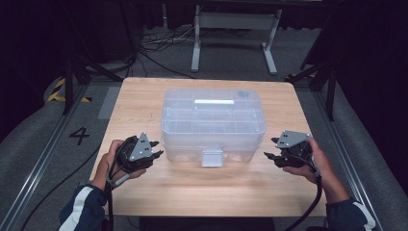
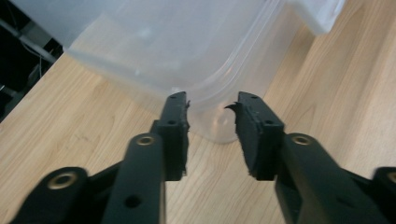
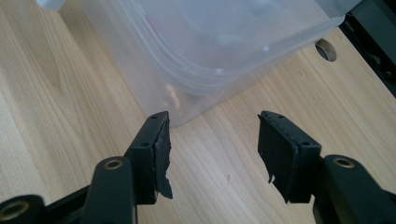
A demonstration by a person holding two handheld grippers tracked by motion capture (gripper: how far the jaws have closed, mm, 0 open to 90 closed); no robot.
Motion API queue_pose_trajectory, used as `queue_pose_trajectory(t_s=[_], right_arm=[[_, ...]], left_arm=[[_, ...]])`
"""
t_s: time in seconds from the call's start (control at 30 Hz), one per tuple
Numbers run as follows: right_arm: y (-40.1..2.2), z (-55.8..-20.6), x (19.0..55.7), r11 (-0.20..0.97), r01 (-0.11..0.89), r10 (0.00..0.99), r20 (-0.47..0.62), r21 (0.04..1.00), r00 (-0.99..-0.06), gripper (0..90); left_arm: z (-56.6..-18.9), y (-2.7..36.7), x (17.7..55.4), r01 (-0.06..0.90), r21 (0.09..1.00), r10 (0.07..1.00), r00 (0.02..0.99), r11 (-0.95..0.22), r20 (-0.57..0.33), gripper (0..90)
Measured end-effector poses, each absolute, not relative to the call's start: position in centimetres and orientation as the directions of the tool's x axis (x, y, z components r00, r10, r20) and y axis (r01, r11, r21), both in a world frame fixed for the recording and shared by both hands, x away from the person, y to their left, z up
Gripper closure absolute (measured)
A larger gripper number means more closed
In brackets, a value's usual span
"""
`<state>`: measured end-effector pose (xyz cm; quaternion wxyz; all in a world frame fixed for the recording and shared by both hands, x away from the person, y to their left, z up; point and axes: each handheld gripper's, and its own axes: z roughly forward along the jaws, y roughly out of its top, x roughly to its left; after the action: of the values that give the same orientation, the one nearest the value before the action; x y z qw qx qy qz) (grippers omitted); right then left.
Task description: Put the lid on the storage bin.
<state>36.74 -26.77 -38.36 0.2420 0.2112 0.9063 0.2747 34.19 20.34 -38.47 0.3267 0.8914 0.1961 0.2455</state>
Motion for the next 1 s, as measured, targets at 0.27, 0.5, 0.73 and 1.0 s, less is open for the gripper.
queue_pose_trajectory(t_s=[0.27,0.5,0.73,1.0], right_arm=[[-27.6,-39.0,36.4,0.772,0.258,0.508,-0.320,0.581,-0.800,41.2],[-28.2,-39.9,36.1,0.785,0.256,0.498,-0.328,0.564,-0.803,37.6],[-29.9,-41.1,36.0,0.763,0.308,0.549,-0.316,0.569,-0.774,33.1],[-32.4,-43.0,35.4,0.713,0.372,0.616,-0.277,0.594,-0.737,29.2]], left_arm=[[-39.9,21.7,34.5,0.240,0.642,0.543,0.773,-0.729,0.328,47.4],[-41.3,23.0,34.6,0.289,0.607,0.567,0.754,-0.741,0.333,37.2],[-42.8,24.6,34.6,0.335,0.601,0.598,0.739,-0.726,0.310,29.2],[-44.7,26.1,34.2,0.376,0.611,0.617,0.749,-0.696,0.242,25.8]])
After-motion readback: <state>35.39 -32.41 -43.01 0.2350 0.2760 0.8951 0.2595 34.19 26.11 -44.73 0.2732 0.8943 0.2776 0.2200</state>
